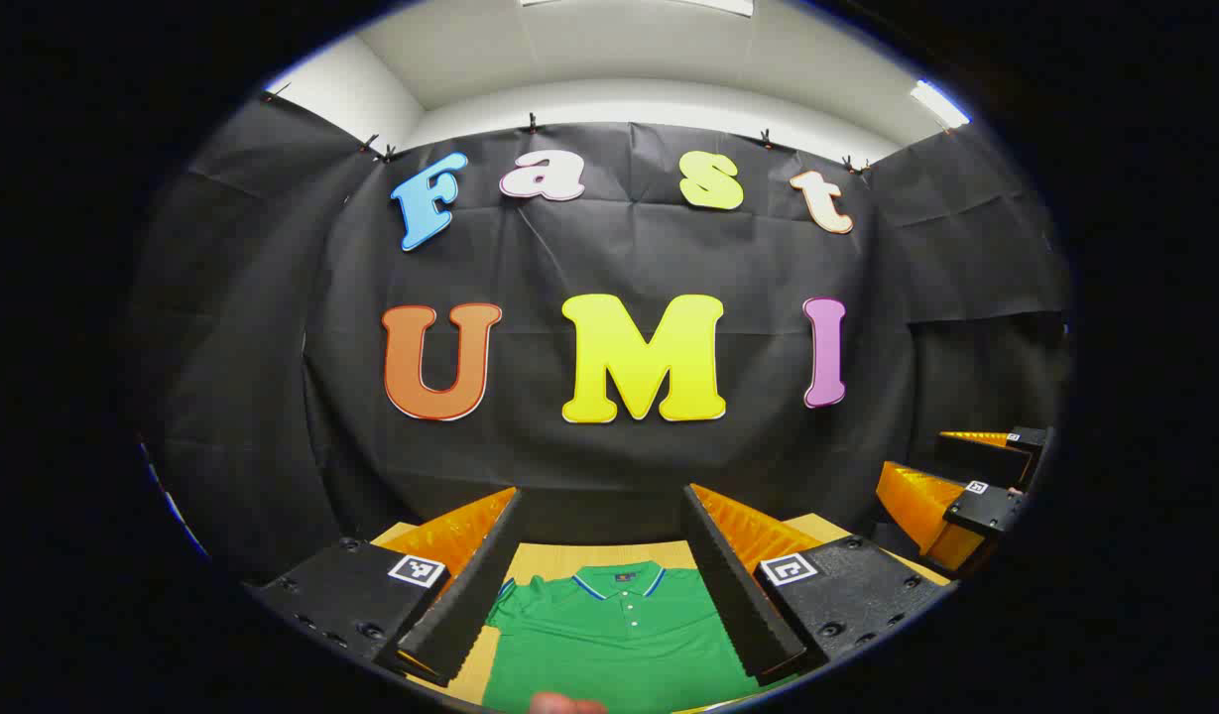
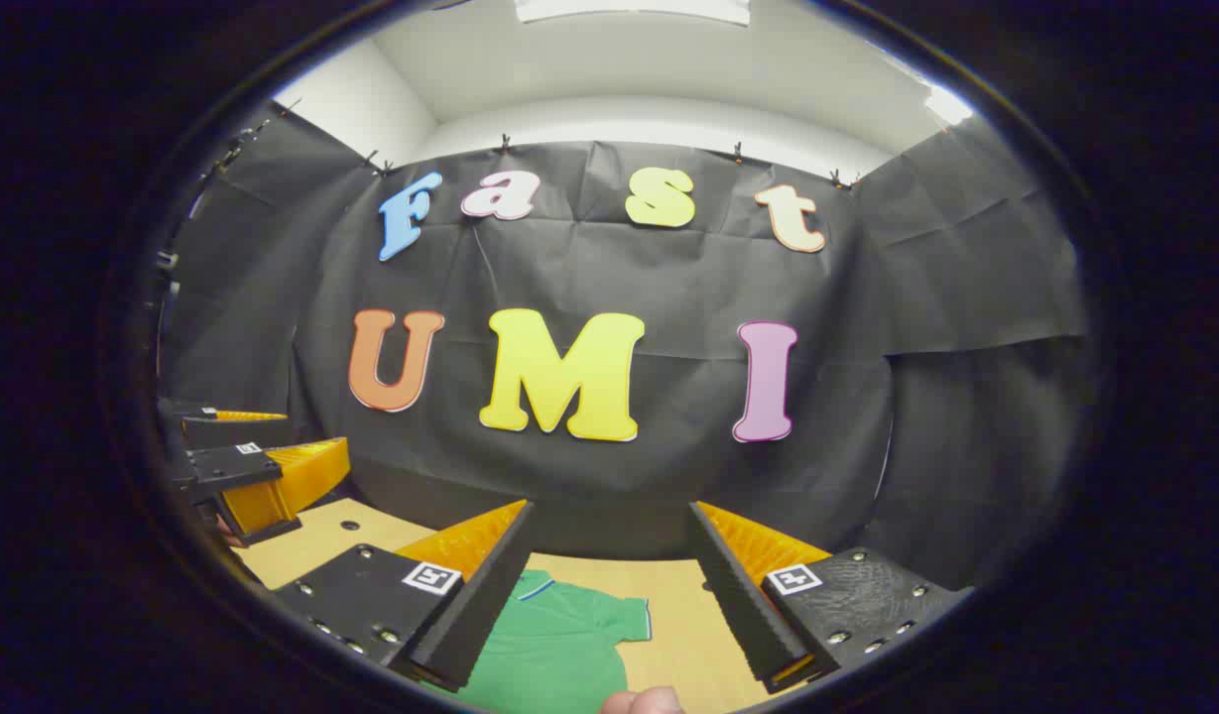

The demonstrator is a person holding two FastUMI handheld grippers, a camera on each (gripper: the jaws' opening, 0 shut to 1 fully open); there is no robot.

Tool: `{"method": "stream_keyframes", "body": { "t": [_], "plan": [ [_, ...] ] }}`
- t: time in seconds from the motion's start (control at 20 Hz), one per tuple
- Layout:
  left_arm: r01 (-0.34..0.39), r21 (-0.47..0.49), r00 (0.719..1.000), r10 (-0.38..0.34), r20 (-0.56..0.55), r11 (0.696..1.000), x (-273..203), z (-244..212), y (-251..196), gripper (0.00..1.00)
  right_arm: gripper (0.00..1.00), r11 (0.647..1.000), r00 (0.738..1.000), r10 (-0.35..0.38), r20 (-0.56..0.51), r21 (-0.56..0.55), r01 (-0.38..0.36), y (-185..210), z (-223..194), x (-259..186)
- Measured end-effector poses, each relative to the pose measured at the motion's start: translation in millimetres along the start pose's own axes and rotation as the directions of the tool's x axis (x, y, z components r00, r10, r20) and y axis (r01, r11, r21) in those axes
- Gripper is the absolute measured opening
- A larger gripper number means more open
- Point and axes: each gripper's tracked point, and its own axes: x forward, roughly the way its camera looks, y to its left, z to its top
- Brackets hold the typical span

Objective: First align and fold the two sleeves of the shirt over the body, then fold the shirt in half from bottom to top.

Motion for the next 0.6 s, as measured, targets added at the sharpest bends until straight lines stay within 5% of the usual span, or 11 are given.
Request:
{"method": "stream_keyframes", "body": {
  "t": [0.3, 0.6],
  "plan": [
    [-0.018, -0.036, 1.0, 0.018, -0.002, 0.999, 20.1, 5.4, 28.7, 0.99, 0.96, 0.999, 0.999, 0.031, 0.028, -0.013, -0.031, 36.8, 23.6, 18.1],
    [-0.045, 0.012, 0.998, 0.045, 0.04, 0.999, 26.3, 16.4, 33.6, 0.99, 0.96, 0.999, 0.999, 0.05, -0.006, 0.002, -0.05, 33.8, 18.9, 36.8]
  ]
}}
